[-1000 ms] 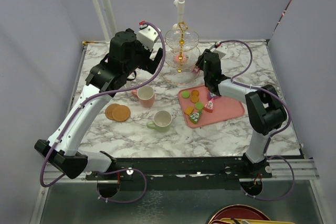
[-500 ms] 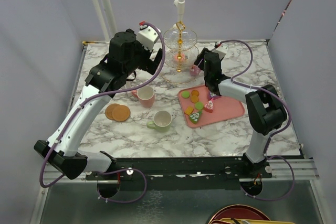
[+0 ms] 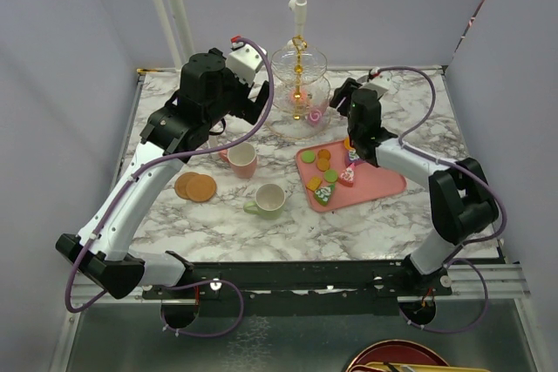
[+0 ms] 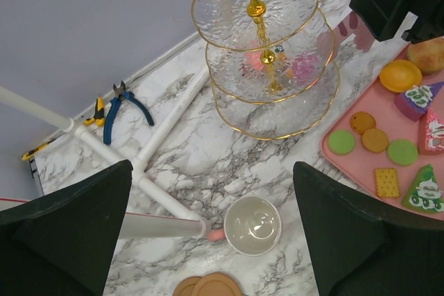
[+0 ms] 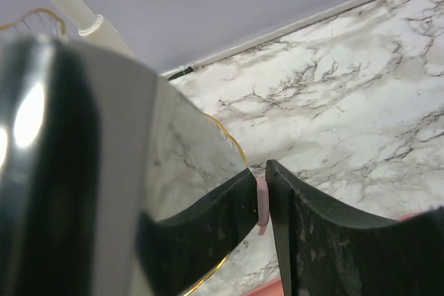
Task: Serve the afternoon tea
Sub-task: Place the desert on the desert table, then pick up the desert from the tray.
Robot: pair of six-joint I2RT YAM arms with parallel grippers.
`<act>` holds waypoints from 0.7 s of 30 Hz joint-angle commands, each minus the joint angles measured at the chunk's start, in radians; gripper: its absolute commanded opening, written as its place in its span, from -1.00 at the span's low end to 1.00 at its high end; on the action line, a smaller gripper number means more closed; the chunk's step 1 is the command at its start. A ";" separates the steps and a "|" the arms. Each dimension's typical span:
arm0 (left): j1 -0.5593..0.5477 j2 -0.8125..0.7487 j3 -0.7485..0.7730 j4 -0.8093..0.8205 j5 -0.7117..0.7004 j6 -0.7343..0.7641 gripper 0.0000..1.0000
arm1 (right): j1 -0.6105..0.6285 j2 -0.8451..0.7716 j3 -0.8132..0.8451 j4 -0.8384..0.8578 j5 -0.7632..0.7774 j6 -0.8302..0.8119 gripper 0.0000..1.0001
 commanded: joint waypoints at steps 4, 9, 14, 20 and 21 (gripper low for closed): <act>0.005 -0.025 -0.007 0.006 0.025 -0.004 0.98 | 0.001 -0.150 -0.096 -0.014 -0.023 0.001 0.26; 0.005 -0.027 -0.010 0.005 0.034 -0.005 0.98 | 0.002 -0.316 -0.229 -0.084 -0.033 0.007 0.26; 0.005 -0.018 -0.004 0.005 0.047 -0.009 0.98 | 0.007 -0.493 -0.364 -0.197 -0.028 0.029 0.25; 0.005 -0.009 0.002 0.005 0.059 -0.021 0.98 | 0.018 -0.649 -0.453 -0.349 -0.029 0.065 0.25; 0.005 -0.009 0.002 0.004 0.062 -0.023 0.98 | 0.020 -0.663 -0.464 -0.375 -0.026 0.071 0.25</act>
